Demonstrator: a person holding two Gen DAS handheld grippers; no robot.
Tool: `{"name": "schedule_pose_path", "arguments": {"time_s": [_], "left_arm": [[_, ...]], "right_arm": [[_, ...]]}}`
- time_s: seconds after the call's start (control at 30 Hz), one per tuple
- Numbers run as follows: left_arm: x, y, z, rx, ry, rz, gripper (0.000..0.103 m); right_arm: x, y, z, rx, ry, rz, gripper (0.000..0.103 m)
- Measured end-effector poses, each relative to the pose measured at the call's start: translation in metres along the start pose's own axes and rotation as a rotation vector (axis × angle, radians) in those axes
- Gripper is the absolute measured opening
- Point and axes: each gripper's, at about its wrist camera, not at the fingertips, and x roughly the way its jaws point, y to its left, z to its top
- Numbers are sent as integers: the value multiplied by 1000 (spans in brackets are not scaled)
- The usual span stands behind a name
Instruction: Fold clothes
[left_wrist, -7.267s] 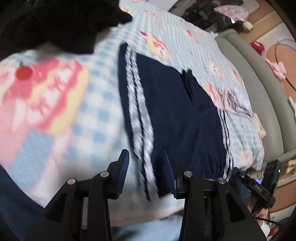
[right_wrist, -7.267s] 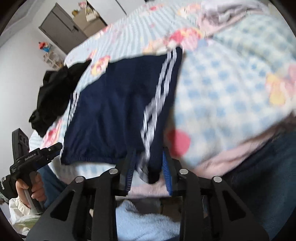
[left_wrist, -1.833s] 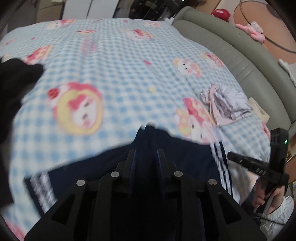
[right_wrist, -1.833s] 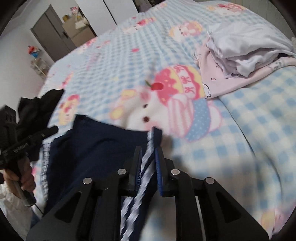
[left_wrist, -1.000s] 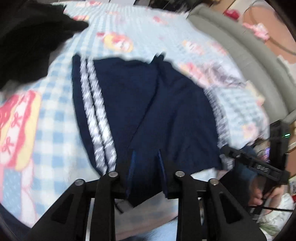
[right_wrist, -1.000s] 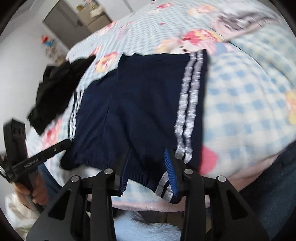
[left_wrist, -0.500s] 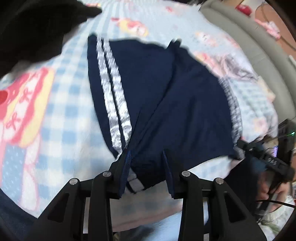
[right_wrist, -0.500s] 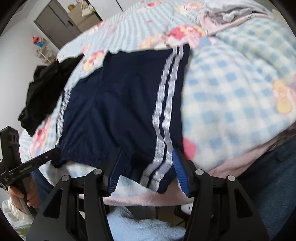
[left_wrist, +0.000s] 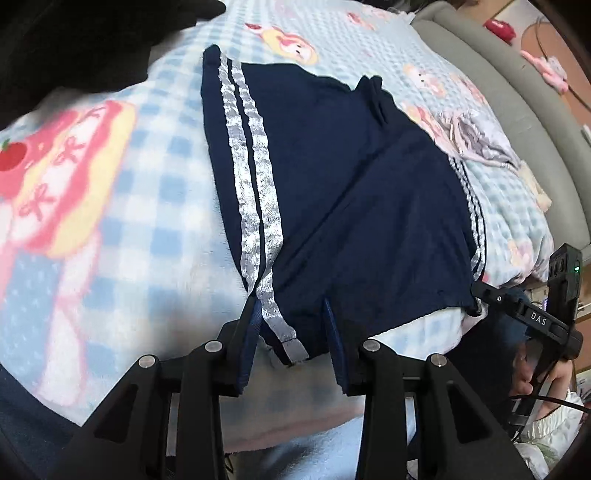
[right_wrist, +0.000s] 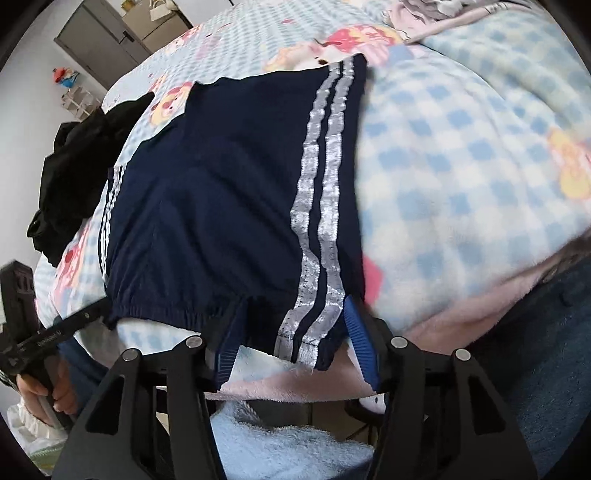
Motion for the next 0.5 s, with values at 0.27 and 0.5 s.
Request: {"name": "schedule_pose_path", "arguments": {"time_s": [0.27,0.5], "left_arm": [[-6,-44,14,88,-70,-147,36],[29,-38,-2,25,56,-126,37]], "right_arm": [[5,-2,1,13,16,34,37],[5,-9,1,48,20,54,38]]}}
